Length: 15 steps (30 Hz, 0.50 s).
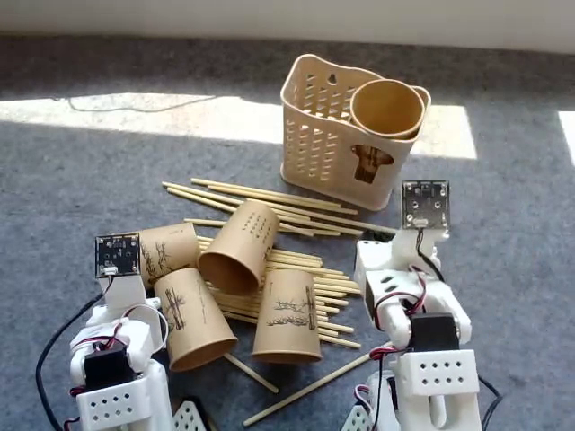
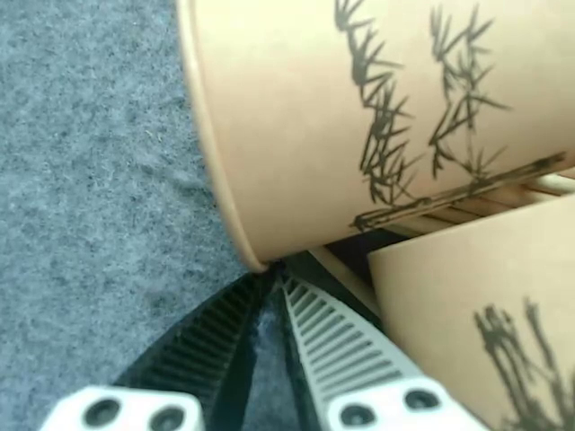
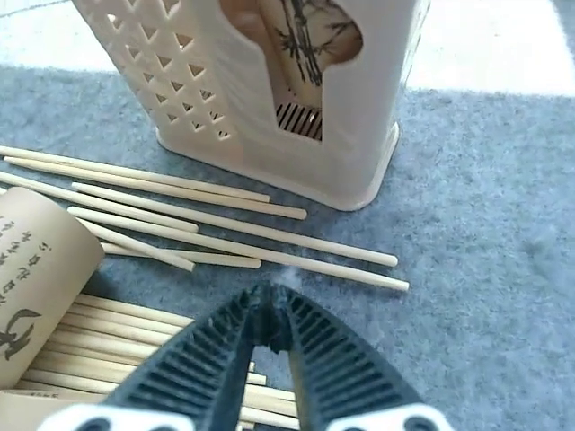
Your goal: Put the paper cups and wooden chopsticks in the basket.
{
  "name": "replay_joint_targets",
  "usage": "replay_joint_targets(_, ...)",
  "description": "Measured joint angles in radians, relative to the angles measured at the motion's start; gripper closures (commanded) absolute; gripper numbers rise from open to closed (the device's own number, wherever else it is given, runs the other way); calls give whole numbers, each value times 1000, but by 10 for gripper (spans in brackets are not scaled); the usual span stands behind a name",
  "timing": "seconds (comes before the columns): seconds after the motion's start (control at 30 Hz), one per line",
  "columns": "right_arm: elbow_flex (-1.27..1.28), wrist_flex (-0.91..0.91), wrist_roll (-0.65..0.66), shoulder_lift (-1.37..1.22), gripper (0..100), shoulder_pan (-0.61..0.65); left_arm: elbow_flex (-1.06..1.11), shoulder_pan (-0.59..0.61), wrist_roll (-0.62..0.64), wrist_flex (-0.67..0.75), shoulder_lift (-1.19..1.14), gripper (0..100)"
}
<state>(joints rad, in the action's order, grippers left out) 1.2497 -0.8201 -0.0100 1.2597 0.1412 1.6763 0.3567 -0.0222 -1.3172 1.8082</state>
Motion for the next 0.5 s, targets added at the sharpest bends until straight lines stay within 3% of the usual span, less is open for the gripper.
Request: replay_joint_targets(0.5, 121, 95, 0, 155, 993, 0, 0, -43, 0, -9, 0, 993)
